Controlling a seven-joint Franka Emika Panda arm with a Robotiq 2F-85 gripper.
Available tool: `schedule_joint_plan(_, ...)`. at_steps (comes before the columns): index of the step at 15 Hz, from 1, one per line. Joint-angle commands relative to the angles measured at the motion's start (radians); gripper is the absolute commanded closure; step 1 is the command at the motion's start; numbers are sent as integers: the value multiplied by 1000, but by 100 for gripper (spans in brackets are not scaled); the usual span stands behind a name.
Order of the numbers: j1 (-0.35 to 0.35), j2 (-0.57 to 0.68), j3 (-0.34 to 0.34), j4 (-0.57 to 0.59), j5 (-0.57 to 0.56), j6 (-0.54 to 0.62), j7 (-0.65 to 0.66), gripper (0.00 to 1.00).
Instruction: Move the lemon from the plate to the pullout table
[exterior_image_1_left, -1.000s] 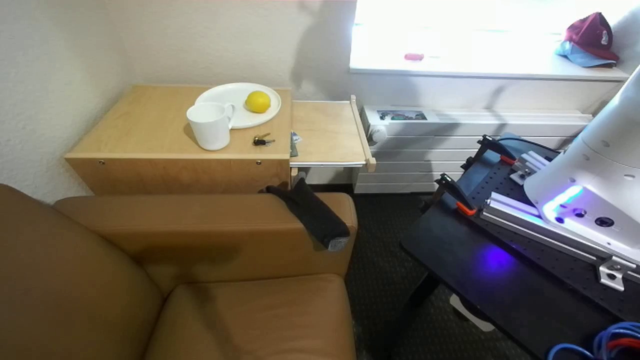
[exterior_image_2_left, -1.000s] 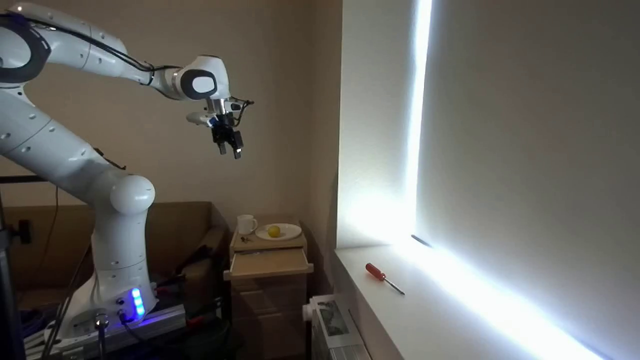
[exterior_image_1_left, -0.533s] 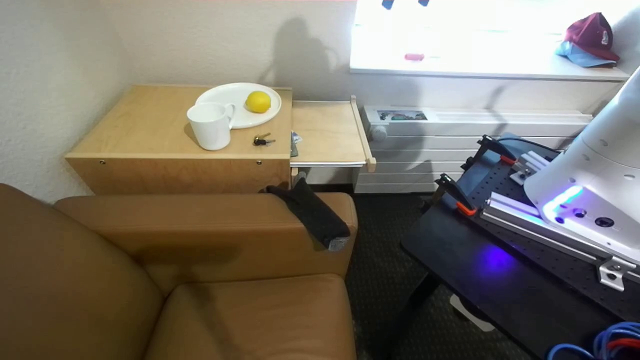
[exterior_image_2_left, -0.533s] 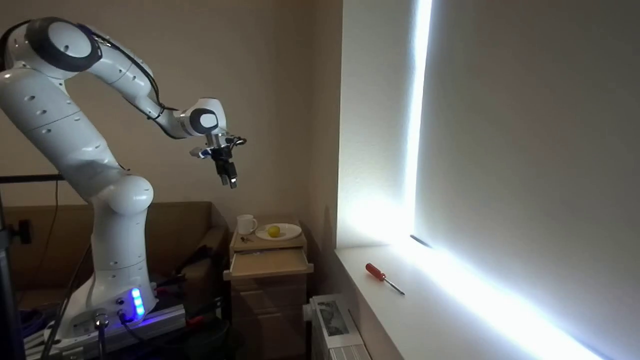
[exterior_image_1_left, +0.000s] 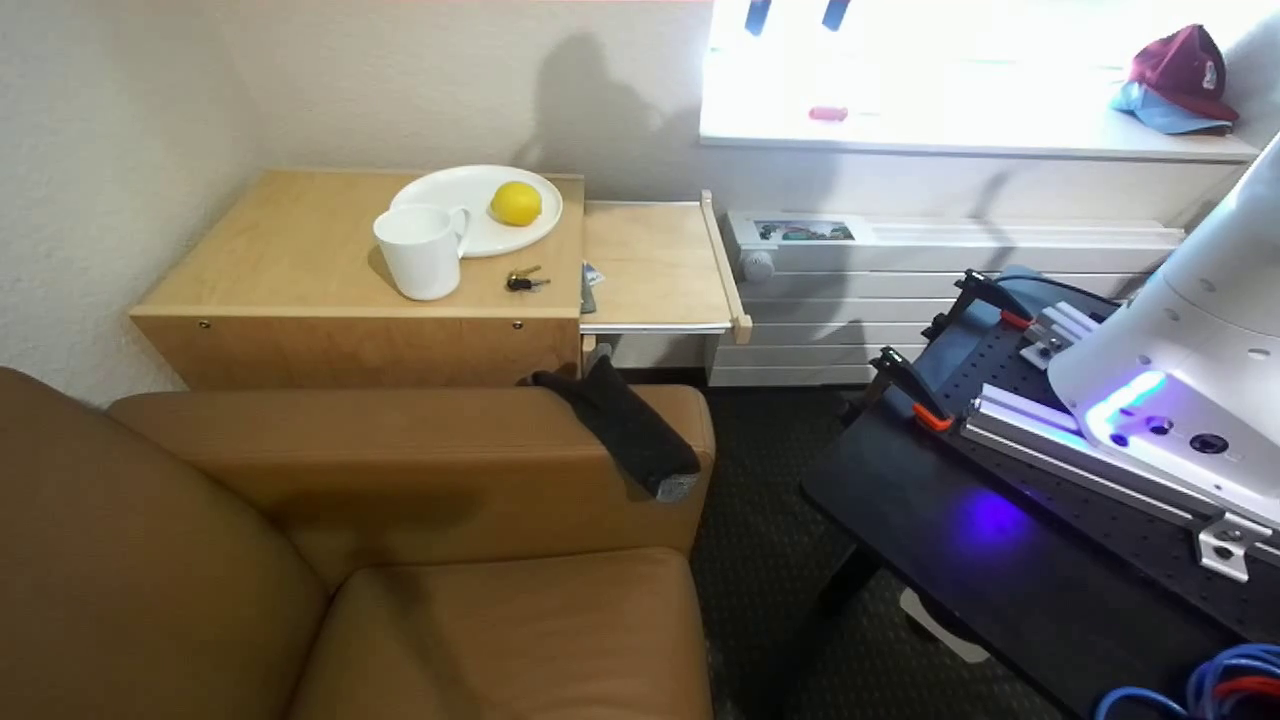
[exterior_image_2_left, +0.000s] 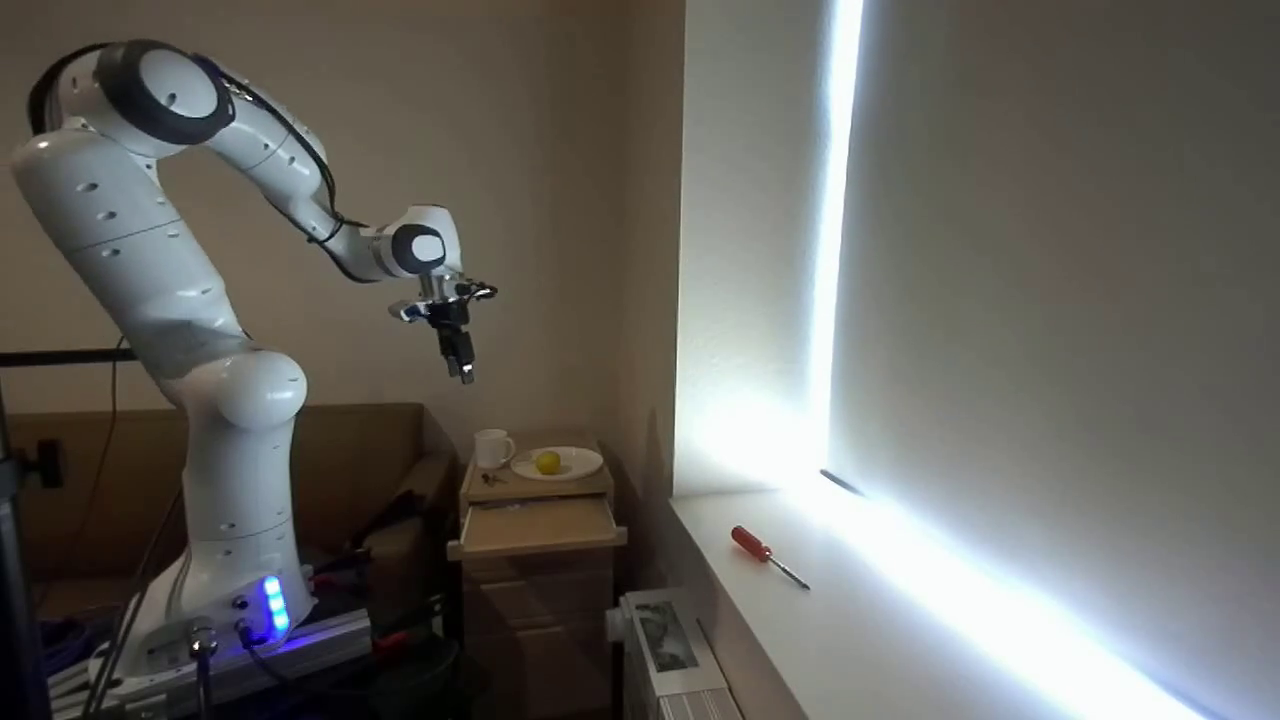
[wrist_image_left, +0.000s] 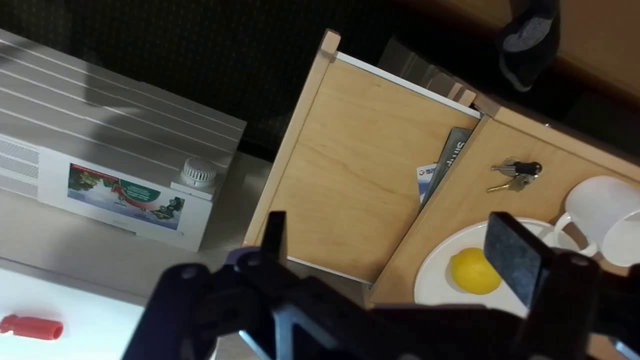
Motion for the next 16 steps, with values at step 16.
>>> schedule_joint_plan(16,138,606,-72,353,-71,134,768,0)
